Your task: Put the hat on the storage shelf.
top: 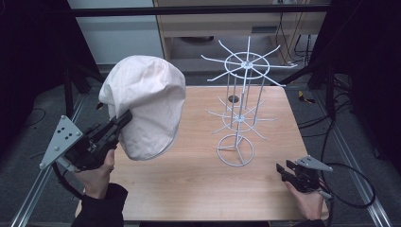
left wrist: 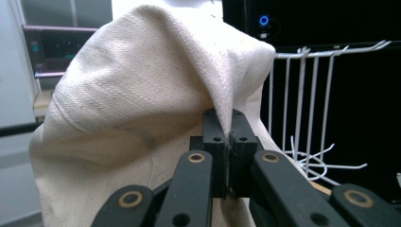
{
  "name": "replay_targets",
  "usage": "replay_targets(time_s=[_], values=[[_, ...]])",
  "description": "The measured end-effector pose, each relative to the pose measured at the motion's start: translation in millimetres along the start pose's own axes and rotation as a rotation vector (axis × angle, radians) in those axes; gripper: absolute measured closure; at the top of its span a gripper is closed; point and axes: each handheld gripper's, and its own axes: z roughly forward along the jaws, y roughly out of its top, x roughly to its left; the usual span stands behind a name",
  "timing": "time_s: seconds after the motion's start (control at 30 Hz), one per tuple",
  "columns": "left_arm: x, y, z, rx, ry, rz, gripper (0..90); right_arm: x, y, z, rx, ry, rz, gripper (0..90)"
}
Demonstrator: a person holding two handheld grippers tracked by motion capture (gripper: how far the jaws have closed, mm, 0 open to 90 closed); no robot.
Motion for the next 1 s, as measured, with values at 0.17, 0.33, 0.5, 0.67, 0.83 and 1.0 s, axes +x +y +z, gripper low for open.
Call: replay_targets(time_s=[0.17, 0.33, 0.5, 0.67, 0.83, 1.0], values=[[-6.8, 14.0, -1.8, -0.035, -0.02, 0.013, 87.9, -0.2, 0.0, -0.2, 0.001, -0.002, 0.0, 54.7], [-9.6, 24.5, 0.3, -0.064, -0.028, 0.019, 87.9, -0.2, 0.0, -0.2, 0.001, -0.002, 0.002, 54.6], [-10.5, 34.5, 3.3, -0.09, -0.04, 0.016, 87.9, -0.6, 0.0, -0.1, 0.001, -0.002, 0.001, 54.7], [-13.9, 44.8, 8.6, -0.1, -0.051, 0.035, 87.9, -1.0, -0.1, -0.3, 0.0, -0.002, 0.004, 54.7], [-16.3, 54.8, 14.4, -0.12, -0.066, 0.034, 88.0, -1.6, -0.2, -0.5, 0.001, -0.001, 0.005, 54.7], [-21.5, 62.5, 22.2, -0.14, -0.094, 0.025, 87.9, -2.1, -0.2, -0.6, -0.001, -0.003, 0.003, 54.7]])
